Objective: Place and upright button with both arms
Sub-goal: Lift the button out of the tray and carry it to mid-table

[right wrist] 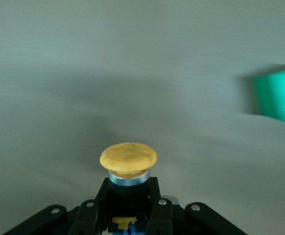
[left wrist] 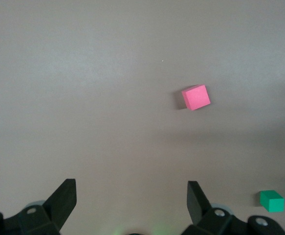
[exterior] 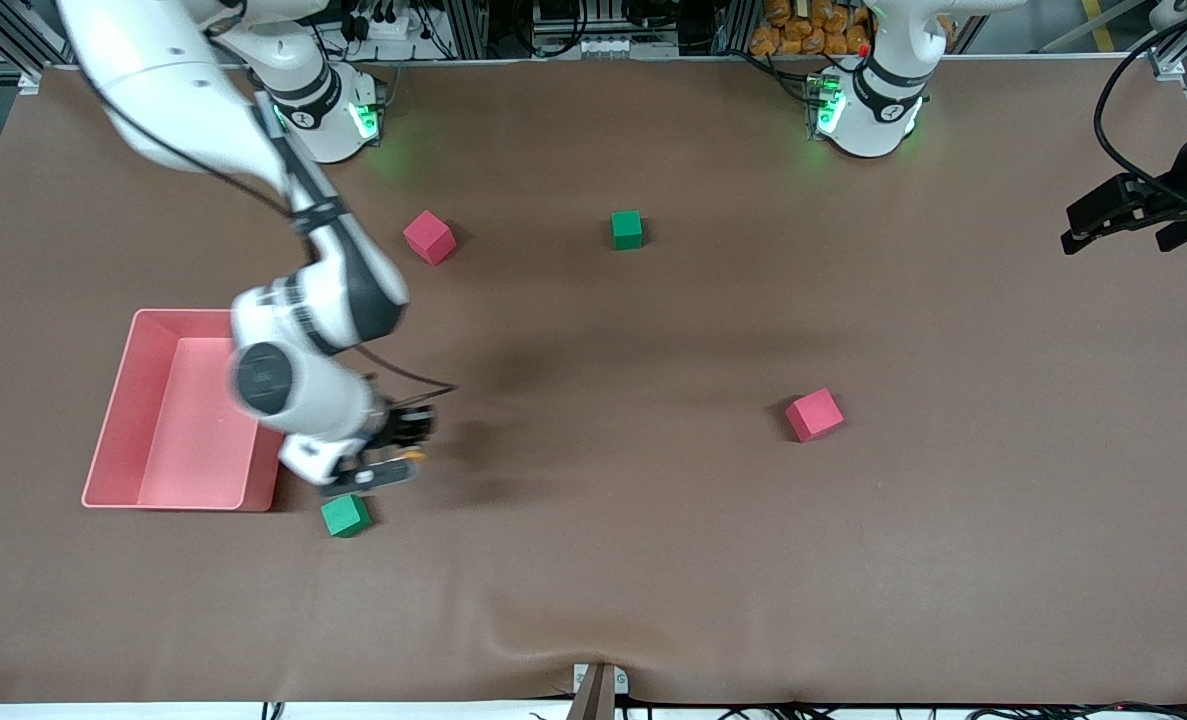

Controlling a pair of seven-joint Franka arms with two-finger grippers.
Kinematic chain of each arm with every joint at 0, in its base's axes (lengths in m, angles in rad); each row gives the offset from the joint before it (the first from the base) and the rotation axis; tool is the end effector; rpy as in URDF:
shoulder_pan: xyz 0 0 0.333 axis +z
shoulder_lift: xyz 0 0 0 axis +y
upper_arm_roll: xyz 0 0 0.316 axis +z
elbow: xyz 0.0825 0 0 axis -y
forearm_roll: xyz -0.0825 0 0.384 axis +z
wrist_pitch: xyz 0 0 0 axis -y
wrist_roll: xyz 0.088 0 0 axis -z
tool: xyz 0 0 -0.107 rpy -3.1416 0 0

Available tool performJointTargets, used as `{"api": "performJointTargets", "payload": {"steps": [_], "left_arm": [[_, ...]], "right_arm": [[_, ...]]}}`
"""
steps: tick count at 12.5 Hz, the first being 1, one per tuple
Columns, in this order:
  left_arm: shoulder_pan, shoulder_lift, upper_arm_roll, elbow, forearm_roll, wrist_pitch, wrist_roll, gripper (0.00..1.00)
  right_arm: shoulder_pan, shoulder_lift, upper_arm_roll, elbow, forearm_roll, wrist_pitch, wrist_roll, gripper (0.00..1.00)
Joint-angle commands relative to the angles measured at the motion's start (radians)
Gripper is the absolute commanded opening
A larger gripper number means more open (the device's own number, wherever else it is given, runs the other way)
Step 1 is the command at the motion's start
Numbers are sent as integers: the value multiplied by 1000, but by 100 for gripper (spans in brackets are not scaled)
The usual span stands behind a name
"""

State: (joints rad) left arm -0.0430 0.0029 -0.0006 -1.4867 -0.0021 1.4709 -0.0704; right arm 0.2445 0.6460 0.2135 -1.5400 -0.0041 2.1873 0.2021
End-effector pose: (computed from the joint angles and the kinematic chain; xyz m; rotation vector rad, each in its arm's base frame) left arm 0.5449 -0.0240 0.6535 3.1401 0.0418 -0.0295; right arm 0.6433 0.2910 0.2827 -3.0014 -0.3245 0.0393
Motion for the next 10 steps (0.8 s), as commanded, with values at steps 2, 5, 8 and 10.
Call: {"api": "performJointTargets", "payload": {"steps": [2, 5, 8, 10], "left_arm": [[8, 11, -6, 9, 4, -4, 21, 100], [8, 11, -6, 8, 2, -4, 21, 100], [8, 12, -6, 8, 2, -4, 21, 100], [8, 12, -7, 8, 2, -4, 21, 100]], "right_arm": [[220, 133, -54, 202, -23, 26, 222, 14], [359, 239, -112, 335, -23, 32, 292, 14], [470, 374, -189, 487, -23, 54, 414, 18], [496, 394, -189, 488, -23, 100, 469, 18]]}}
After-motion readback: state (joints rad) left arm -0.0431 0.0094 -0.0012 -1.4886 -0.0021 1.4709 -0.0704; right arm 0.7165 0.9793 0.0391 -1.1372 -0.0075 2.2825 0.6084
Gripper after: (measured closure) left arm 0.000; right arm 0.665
